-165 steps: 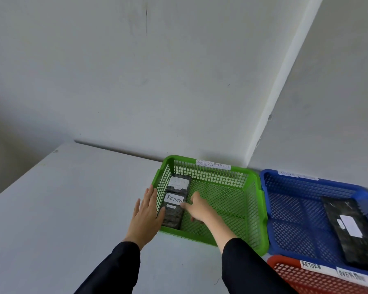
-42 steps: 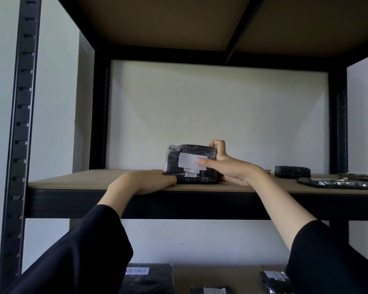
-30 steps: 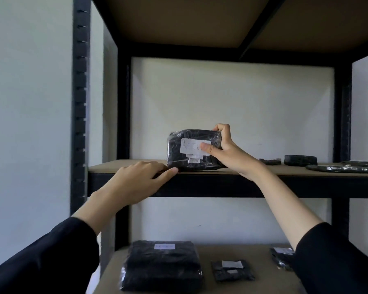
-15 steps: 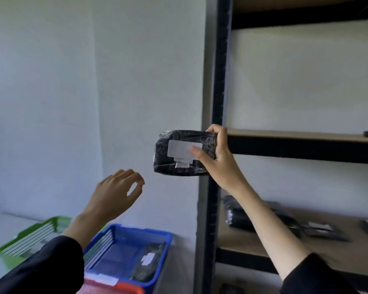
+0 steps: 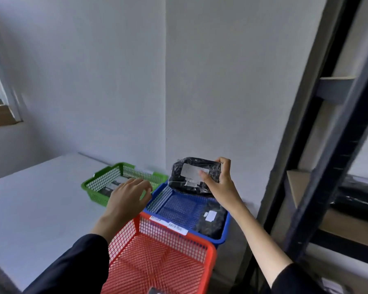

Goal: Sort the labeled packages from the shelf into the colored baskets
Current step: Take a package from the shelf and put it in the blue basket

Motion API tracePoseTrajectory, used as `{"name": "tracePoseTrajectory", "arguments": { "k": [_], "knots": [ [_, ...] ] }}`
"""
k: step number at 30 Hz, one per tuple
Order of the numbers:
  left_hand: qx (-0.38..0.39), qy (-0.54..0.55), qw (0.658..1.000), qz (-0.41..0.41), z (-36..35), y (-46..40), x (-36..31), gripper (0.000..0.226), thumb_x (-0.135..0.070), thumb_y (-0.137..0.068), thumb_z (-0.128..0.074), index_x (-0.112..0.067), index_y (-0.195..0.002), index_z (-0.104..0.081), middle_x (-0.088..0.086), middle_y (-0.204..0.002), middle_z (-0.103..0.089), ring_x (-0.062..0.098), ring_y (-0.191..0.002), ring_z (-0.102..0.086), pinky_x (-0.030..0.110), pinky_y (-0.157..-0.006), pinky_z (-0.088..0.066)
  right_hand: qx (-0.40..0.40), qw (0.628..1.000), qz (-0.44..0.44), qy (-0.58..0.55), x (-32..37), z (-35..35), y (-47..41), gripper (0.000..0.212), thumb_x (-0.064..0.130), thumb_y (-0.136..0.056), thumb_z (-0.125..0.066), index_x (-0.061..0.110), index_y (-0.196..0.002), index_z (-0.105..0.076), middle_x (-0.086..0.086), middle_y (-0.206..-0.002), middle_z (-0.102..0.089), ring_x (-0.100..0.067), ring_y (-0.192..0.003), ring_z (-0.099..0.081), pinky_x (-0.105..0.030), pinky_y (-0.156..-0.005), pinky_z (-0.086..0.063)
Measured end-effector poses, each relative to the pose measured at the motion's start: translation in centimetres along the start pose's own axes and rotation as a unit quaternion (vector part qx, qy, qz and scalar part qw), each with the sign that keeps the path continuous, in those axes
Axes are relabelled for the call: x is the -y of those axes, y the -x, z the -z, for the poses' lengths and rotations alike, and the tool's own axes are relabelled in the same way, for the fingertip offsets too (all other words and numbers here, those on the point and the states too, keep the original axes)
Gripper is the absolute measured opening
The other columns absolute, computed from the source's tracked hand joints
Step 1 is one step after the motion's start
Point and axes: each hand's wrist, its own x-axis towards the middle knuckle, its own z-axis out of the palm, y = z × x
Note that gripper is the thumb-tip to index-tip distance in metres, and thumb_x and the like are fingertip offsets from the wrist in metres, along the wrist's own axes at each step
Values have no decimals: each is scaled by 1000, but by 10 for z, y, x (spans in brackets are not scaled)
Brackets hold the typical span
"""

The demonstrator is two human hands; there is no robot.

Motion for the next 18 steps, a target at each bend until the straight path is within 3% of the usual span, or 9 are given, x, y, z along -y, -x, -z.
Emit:
{"name": "tracePoseTrajectory", "arguments": {
  "k": [2,4,10,18],
  "knots": [
    [10,9,1000,6,-17,-1,18,17,-28,-91,-50,-20,-90,-65,-5,-92,-67,15,-87,-60,30,-72,-46,10,999,-43,-9,-24,-23,-6,49,40,-88,-57,25,-118,-22,-4,-124,-43,-22,-103,-53,-38,-85,-46],
    [32,19,999,9,-36,-2,35,18,-29,-91,-49,-21,-90,-66,-6,-94,-68,14,-88,-61,30,-75,-47,17,996,-90,-20,-44,-42,-10,51,38,-87,-60,27,-116,-20,-6,-122,-45,-20,-101,-52,-32,-80,-44],
    [83,53,995,25,-85,-2,71,46,-44,-83,-23,-24,-91,-64,-10,-93,-66,9,-86,-58,27,-79,-48,64,976,-207,-27,-90,-88,-17,63,36,-81,-69,27,-114,-16,-3,-127,-38,-20,-115,-44,-29,-86,-37],
    [145,83,985,37,-137,-13,121,42,-43,-86,-27,-24,-97,-63,-9,-100,-64,13,-94,-57,30,-83,-45,65,944,-316,-66,-133,-138,-18,70,36,-76,-74,34,-117,-16,-3,-129,-41,-18,-116,-44,-29,-90,-36]
  ]
}}
